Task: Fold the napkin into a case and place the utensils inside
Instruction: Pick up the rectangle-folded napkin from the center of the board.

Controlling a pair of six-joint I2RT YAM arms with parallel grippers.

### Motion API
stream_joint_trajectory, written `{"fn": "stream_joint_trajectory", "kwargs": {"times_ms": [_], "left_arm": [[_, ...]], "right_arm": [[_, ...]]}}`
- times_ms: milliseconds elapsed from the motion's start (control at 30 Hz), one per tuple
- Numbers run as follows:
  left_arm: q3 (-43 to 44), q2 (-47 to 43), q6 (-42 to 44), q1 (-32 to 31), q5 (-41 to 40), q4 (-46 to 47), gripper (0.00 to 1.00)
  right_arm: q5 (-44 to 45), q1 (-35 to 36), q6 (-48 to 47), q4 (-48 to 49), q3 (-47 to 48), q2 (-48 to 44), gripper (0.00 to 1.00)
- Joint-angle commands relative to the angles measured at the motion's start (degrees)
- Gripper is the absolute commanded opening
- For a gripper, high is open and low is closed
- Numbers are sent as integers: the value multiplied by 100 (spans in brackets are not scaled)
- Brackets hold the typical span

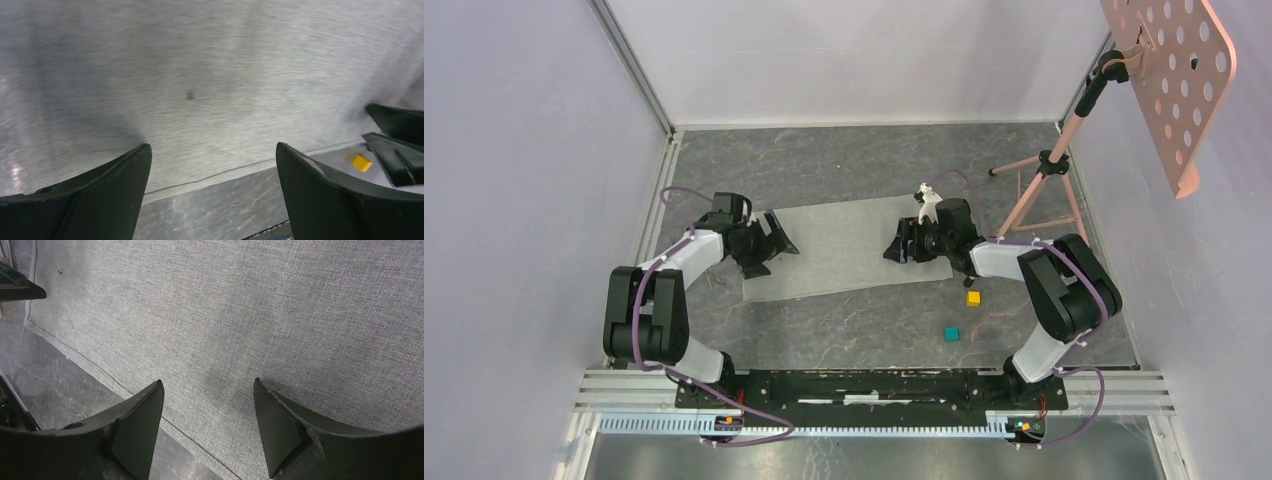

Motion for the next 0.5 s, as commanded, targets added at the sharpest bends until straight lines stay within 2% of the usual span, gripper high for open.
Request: {"fn": "stream_joint_trajectory", "kwargs": {"times_ms": [0,100,267,367,467], "left_arm": [[-300,-320,-231,30,-839,-167,100],[-631,-675,-270,31,-1086,-227,100],[-885,-1500,-253,19,-1006,-504,100],[-894,-2094,-187,-9,-741,-618,100],[-863,-2427,-203,-64,-236,-454,100]], "right_arm": [[289,-56,-153,-110,-542,-413,73],[456,-76,-310,-292,-798,-744,73],[505,-78,-513,-740,-822,-1365,73],[745,-74,-641,-1166,-650,-1748,73],[1373,-86,-684,-1788,-425,-2141,73]]}}
